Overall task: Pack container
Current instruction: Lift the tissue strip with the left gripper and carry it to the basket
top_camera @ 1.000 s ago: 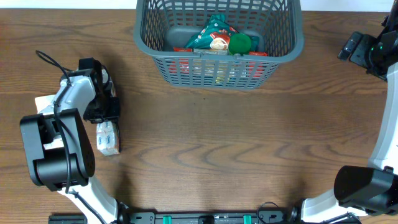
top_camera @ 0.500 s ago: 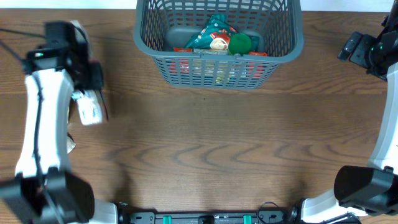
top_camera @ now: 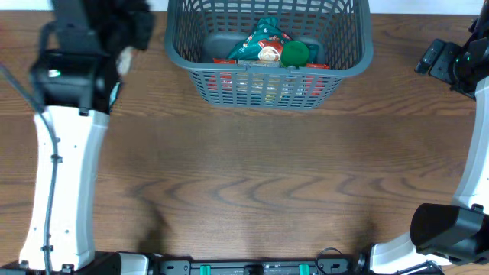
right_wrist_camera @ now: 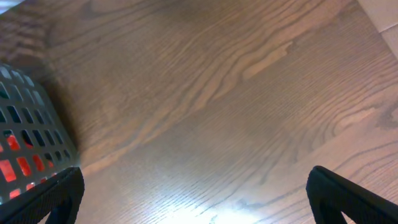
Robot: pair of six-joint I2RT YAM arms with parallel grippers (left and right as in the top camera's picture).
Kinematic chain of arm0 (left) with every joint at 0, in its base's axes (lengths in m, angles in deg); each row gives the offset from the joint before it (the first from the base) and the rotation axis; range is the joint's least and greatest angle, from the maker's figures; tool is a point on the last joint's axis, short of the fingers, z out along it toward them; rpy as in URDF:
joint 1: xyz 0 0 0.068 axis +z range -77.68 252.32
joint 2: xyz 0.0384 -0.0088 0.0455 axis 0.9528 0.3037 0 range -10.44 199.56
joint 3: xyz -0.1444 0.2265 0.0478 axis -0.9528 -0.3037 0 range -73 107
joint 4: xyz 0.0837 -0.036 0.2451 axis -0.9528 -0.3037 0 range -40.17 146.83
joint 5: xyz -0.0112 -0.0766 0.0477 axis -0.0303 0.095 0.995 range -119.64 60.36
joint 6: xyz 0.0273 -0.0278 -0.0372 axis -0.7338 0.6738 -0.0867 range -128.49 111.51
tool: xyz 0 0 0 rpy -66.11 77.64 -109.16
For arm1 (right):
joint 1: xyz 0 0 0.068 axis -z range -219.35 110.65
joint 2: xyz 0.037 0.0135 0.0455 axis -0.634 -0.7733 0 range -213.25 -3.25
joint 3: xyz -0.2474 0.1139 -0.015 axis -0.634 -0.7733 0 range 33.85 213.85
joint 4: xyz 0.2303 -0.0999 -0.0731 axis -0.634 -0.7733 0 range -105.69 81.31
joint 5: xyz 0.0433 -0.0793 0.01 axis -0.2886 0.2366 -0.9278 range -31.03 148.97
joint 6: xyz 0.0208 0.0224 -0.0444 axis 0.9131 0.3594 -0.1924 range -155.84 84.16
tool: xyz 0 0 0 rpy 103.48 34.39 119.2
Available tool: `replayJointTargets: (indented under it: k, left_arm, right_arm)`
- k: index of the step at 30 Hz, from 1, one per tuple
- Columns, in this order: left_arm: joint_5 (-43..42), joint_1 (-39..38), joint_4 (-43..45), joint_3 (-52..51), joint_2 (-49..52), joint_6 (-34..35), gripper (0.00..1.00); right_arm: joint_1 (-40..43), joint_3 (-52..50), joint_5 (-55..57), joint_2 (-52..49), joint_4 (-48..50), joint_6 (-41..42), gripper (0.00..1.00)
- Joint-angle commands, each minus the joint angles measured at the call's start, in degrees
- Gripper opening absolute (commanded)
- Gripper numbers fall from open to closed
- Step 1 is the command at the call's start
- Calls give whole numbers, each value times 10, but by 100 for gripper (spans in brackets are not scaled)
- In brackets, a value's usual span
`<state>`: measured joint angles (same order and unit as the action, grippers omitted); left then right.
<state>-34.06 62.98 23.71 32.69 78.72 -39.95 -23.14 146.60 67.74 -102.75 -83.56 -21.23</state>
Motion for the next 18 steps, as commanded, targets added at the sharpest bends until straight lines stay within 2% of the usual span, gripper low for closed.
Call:
replayJointTargets:
  k: [1, 5, 11, 18]
  left_arm:
    - [-14, -54, 60, 12, 13, -198, 6]
    - [-42, -98, 131, 12, 44, -277, 6]
    - [-61, -131, 177, 12, 122, -286, 6]
    - [-63, -135, 208, 12, 225, -289, 6]
  right_arm:
    - [2, -2, 0, -3, -3, -6, 99]
    - [2, -2, 0, -3, -8, -6, 99]
    - [2, -2, 0, -3, -10, -6, 99]
    - [2, -2, -9, -3, -11, -14, 99]
